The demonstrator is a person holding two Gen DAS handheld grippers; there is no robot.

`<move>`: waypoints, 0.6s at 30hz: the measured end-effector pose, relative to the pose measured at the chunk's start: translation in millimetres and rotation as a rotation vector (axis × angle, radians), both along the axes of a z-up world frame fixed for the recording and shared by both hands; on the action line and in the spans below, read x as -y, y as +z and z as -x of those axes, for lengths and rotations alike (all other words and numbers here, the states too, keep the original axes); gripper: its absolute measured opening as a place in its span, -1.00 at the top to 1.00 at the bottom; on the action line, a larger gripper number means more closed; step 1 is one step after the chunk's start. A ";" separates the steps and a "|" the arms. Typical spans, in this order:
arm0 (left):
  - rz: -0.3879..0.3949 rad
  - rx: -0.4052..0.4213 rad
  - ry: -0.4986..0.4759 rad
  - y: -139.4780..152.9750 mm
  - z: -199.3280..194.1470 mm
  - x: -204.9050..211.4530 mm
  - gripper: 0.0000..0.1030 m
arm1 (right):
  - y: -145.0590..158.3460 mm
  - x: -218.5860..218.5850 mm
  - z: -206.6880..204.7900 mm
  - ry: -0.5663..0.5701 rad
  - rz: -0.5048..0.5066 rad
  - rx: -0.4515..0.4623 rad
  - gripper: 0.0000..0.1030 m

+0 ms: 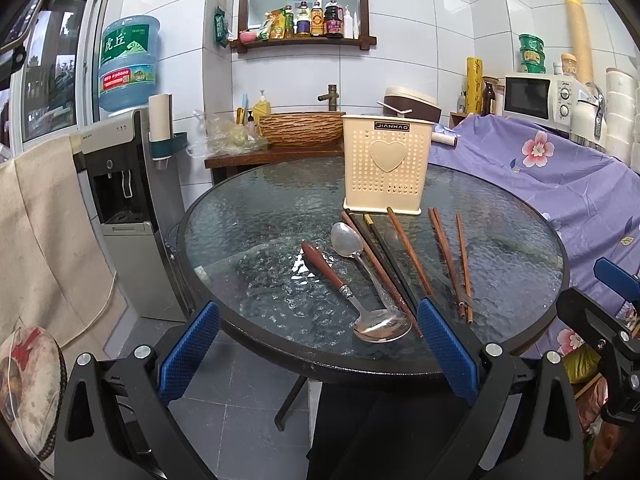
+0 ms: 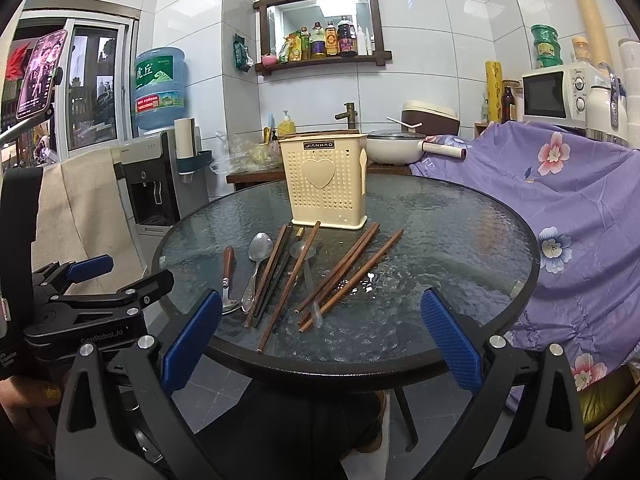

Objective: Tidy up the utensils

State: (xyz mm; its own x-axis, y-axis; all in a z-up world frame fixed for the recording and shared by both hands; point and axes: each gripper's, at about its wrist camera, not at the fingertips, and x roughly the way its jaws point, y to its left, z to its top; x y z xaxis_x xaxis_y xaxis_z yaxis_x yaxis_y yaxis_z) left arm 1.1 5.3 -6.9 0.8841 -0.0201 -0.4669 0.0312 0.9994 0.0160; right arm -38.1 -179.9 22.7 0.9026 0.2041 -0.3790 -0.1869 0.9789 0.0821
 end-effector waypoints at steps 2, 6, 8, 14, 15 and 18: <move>-0.003 -0.001 0.000 -0.5 0.4 0.1 -0.88 | 0.0 0.1 -0.1 0.000 -0.002 -0.001 -0.91; 0.000 -0.002 -0.001 -0.8 1.1 -1.0 -0.88 | -0.2 -0.5 0.2 -0.001 -0.002 0.001 -0.91; -0.002 -0.003 0.000 -0.5 0.7 -0.3 -0.88 | 0.1 0.1 -0.2 0.000 -0.002 -0.001 -0.91; -0.003 -0.004 0.000 -0.1 0.6 -0.5 -0.88 | -0.1 -0.8 0.3 0.002 -0.002 -0.002 -0.91; -0.003 -0.004 0.000 -0.3 0.8 -0.6 -0.88 | -0.4 -1.5 0.6 0.002 -0.002 -0.002 -0.91; -0.002 -0.004 0.000 -0.5 1.0 -1.0 -0.88 | -0.6 -1.4 0.7 0.002 -0.003 -0.002 -0.91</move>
